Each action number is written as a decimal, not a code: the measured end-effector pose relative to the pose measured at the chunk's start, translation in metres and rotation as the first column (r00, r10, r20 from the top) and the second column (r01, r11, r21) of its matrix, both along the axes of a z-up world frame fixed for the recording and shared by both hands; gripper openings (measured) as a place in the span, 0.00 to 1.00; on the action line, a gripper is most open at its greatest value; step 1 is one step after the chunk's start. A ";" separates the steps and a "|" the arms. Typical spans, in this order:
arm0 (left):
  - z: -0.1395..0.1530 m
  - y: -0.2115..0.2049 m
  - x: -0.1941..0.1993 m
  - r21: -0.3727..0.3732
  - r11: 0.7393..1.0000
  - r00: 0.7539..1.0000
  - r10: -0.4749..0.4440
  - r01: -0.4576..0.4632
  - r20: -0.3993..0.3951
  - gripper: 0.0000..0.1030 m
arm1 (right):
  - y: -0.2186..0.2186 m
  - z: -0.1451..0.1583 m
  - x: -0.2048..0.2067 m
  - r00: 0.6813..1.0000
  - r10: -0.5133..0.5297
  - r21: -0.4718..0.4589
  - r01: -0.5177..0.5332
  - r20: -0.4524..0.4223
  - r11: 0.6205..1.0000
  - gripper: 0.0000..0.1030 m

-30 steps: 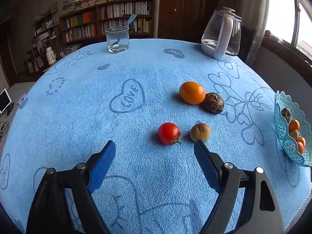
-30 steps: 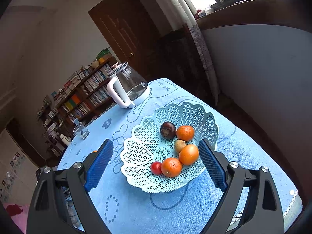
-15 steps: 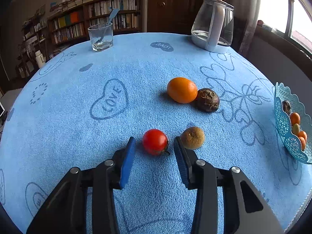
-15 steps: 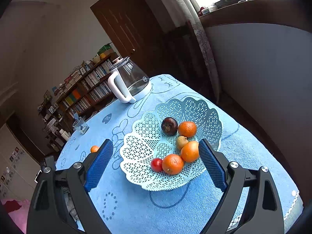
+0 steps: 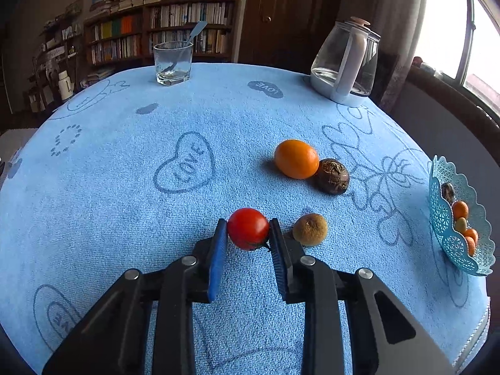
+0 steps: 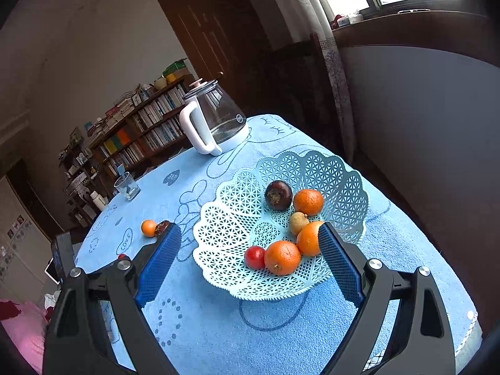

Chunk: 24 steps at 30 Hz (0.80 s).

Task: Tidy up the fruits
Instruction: 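Lift the tomato with the left gripper while the right gripper approaches the tan fruit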

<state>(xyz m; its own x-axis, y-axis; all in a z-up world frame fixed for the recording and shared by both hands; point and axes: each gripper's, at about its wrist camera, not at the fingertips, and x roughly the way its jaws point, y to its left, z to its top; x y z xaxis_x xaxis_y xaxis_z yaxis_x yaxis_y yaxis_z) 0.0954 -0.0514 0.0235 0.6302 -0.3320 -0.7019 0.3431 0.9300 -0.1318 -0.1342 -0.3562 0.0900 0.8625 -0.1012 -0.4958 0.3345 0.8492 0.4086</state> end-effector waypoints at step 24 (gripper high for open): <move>0.023 0.050 -0.019 -0.074 0.984 0.979 0.170 -0.162 0.115 0.27 | 0.146 -0.022 0.117 0.900 0.393 -0.105 -0.416 -0.186 0.903 0.79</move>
<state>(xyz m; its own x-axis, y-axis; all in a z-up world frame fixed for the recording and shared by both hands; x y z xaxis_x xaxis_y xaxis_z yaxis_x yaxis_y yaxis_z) 0.0765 -0.0012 0.0469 0.7591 -0.2574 -0.5980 0.2017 0.9663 -0.1599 -0.0175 -0.2105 0.0682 0.7559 0.1625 -0.6342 -0.0006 0.9689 0.2476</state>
